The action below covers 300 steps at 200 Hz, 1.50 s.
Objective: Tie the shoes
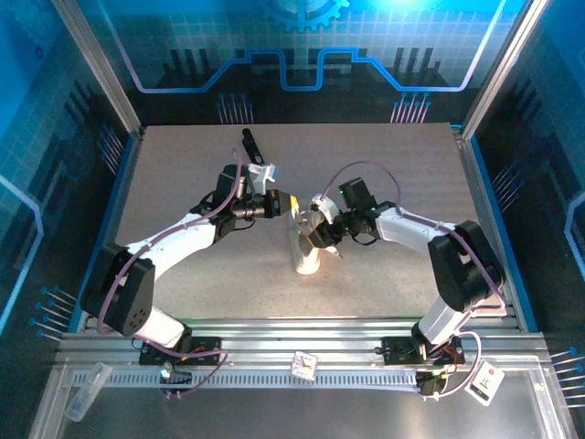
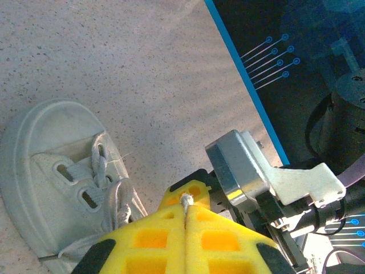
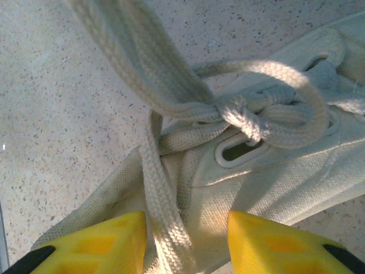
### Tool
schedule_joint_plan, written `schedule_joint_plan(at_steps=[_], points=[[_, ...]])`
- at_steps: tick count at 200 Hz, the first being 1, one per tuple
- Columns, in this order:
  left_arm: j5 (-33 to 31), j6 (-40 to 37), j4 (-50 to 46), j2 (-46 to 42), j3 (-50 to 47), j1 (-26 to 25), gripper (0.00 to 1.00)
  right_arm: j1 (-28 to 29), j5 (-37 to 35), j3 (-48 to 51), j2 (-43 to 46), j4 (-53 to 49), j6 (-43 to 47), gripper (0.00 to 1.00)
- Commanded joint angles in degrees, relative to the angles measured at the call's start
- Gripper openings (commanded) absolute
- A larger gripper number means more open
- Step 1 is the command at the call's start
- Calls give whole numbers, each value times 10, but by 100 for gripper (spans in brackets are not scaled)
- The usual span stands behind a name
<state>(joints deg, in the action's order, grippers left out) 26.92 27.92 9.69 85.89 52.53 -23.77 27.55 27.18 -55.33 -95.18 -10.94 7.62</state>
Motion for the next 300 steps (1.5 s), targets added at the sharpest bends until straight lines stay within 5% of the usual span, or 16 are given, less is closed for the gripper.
schedule_joint_plan(at_steps=[1, 68, 189, 262, 300], points=[[16, -16, -7, 0, 15, 6, 5, 6, -7, -19, -6, -29, 0, 34], [17, -21, -13, -3, 14, 16, 4, 6, -34, -6, 40, -59, -1, 7], [27, -15, 11, 16, -8, 28, 2, 7, 0, 4, 46, -81, -42, 9], [32, -33, -12, 43, 25, 28, 0, 90, -36, -1, -9, 41, -160, 1], [28, -61, -51, 31, 34, 34, 0, 88, -57, -11, -2, 14, -148, 23]])
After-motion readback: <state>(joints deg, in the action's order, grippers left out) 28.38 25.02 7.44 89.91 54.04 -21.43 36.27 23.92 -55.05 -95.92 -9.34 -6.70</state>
